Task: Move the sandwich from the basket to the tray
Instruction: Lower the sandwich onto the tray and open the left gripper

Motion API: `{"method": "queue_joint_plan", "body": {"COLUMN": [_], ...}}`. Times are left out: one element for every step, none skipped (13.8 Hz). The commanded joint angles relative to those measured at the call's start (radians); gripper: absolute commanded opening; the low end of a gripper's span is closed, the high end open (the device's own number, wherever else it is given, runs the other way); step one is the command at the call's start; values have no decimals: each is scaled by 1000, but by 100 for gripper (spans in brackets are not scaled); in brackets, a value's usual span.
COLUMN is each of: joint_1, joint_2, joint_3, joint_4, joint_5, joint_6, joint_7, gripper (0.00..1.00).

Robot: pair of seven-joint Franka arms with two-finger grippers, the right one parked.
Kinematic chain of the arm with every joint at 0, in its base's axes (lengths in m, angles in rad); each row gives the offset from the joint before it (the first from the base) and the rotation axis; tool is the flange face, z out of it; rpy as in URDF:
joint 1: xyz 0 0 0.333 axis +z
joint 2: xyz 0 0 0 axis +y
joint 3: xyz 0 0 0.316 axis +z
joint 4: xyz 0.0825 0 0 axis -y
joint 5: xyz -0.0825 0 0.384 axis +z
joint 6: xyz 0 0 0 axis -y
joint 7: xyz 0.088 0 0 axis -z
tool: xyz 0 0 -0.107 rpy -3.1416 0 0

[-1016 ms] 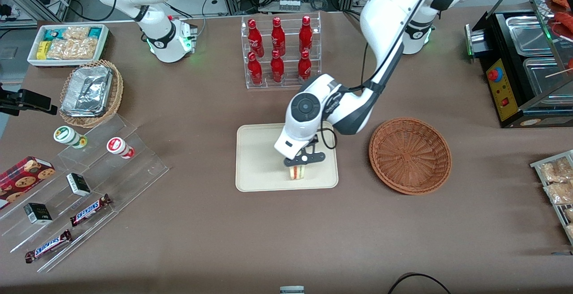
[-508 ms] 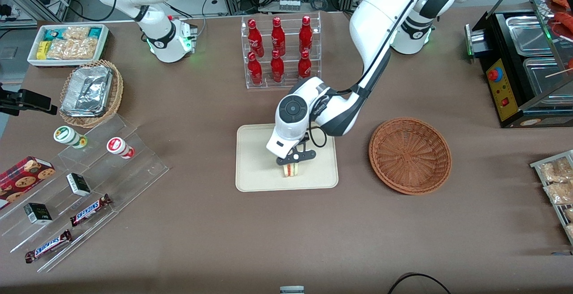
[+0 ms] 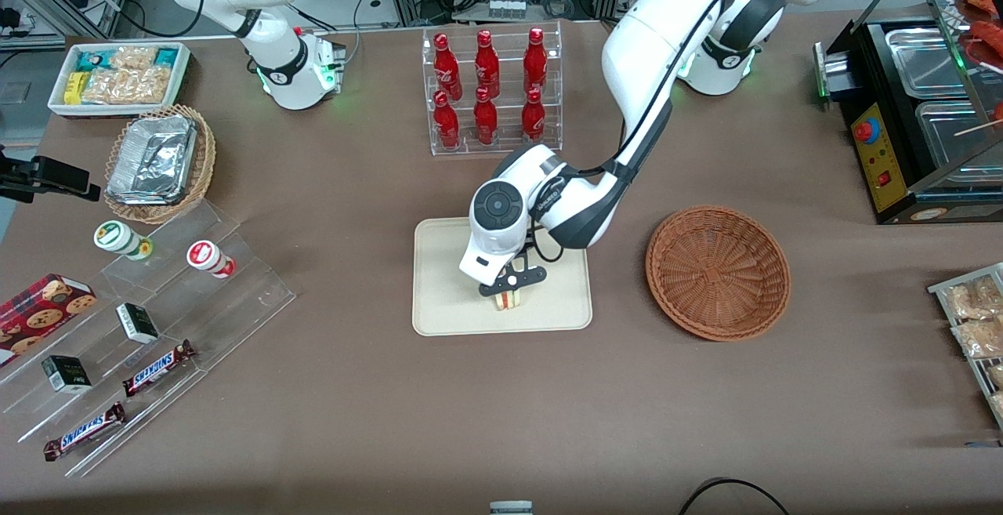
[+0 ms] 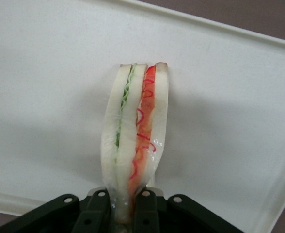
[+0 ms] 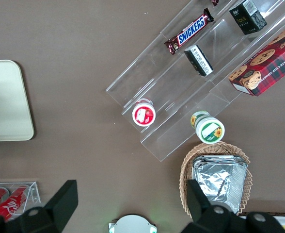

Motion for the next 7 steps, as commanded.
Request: {"method": "queue_joint_plan", "body": {"joint_1": [-16, -16, -16, -16, -14, -13, -8], "joint_2": [24, 19, 10, -7, -30, -53, -79], "joint_3": [12, 12, 12, 12, 12, 12, 10], "joint_4": [46, 46, 48, 48, 48, 48, 48], "joint_5": [0, 0, 0, -2, -6, -8, -8], "joint_6": [-11, -11, -20, -26, -39, -57, -72], "joint_7": [-25, -27, -28, -30, -30, -30, -28], "gripper": [32, 99, 100, 100, 100, 100, 100]}}
